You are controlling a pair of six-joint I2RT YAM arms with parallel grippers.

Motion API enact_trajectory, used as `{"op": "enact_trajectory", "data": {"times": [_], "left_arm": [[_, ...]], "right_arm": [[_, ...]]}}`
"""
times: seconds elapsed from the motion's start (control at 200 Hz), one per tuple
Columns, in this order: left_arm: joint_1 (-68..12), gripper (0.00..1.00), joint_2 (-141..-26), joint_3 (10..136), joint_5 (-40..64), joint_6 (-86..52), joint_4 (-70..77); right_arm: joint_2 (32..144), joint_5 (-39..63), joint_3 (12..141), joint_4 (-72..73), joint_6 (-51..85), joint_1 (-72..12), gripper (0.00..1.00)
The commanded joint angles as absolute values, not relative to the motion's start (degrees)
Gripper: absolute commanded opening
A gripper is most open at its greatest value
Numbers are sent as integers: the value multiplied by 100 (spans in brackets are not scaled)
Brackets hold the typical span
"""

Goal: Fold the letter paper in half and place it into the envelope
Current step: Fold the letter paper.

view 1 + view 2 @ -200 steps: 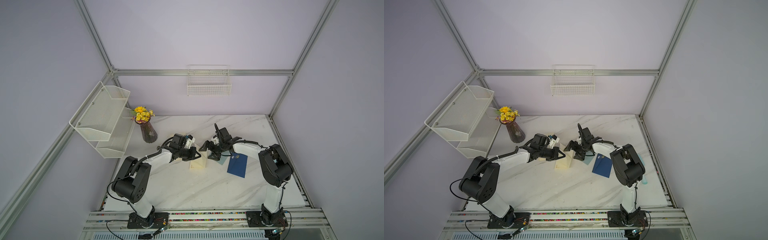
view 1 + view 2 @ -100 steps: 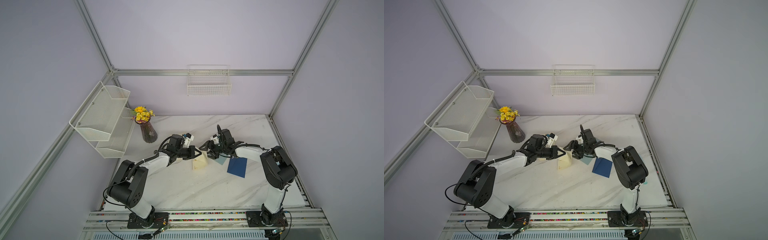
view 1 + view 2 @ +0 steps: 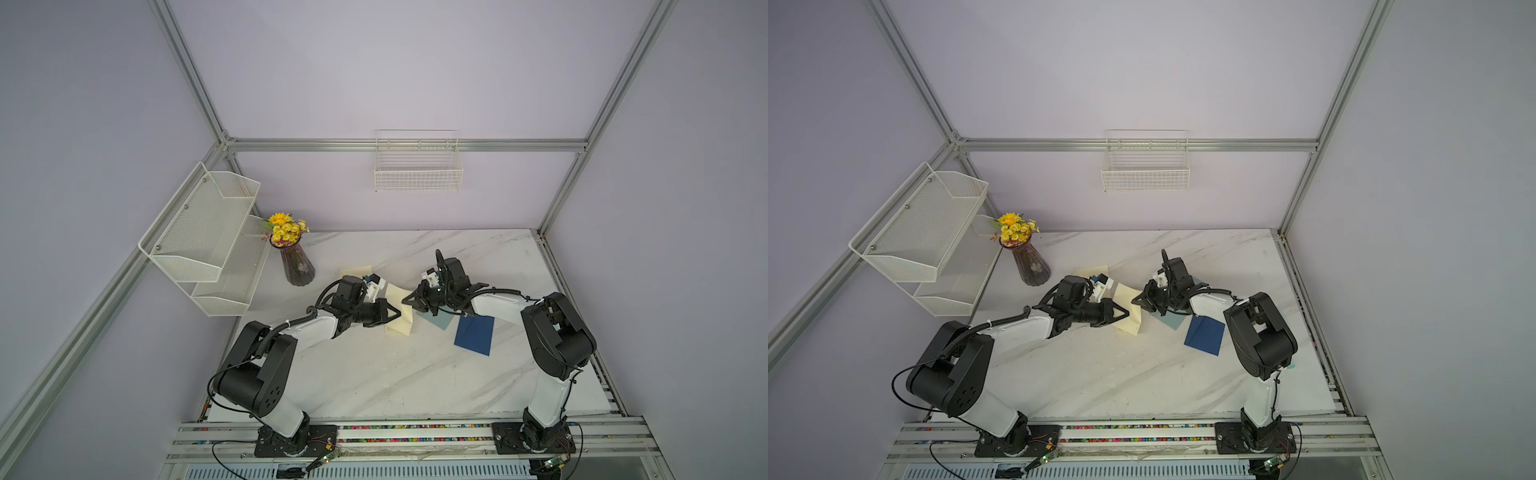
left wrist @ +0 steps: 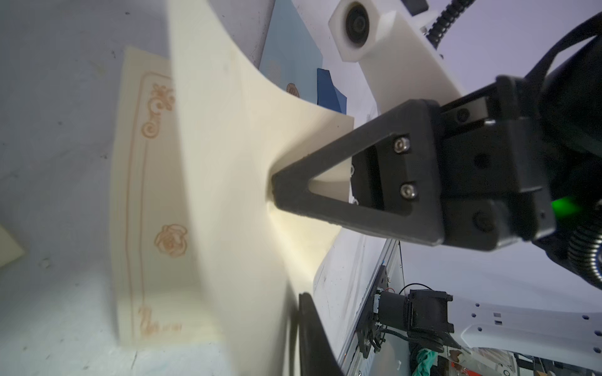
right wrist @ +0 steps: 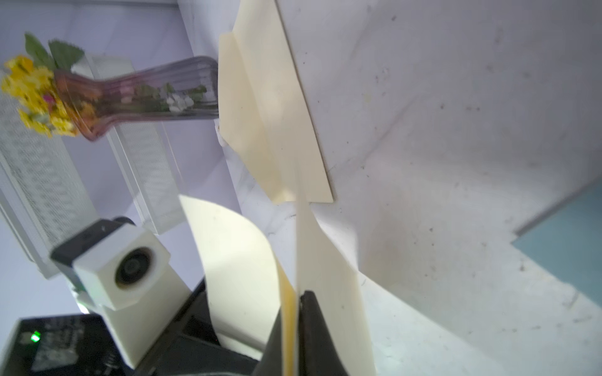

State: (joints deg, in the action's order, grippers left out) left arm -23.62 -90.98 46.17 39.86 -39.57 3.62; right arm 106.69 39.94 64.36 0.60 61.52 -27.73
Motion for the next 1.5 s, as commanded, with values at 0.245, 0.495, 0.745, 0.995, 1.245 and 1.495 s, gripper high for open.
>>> {"op": "enact_trajectory", "data": {"times": [0.245, 0.495, 0.745, 0.995, 1.245, 1.495], "left_arm": [[-1904, 100, -8446, 4898, 3392, -3707, -536], [-1785, 100, -8516, 5025, 3368, -4542, -232], [-1766, 100, -8710, 4833, 3557, -4968, 615], [-1645, 100, -8901, 4748, 3620, -5220, 1280], [-1570, 100, -8994, 4820, 3567, -5317, 1311], [-1555, 100, -8820, 4777, 3582, -4740, 1134]], "right_arm": [[10556, 3893, 6847, 6, 6119, -2596, 0], [10729, 3882, 7118, 141, 6316, -2539, 0], [10876, 4026, 7229, 696, 6792, -2529, 0], [10711, 4069, 7048, 782, 6829, -2531, 0], [10554, 4067, 6856, 791, 6870, -2509, 0], [10459, 4109, 6782, 836, 7221, -2404, 0]]}}
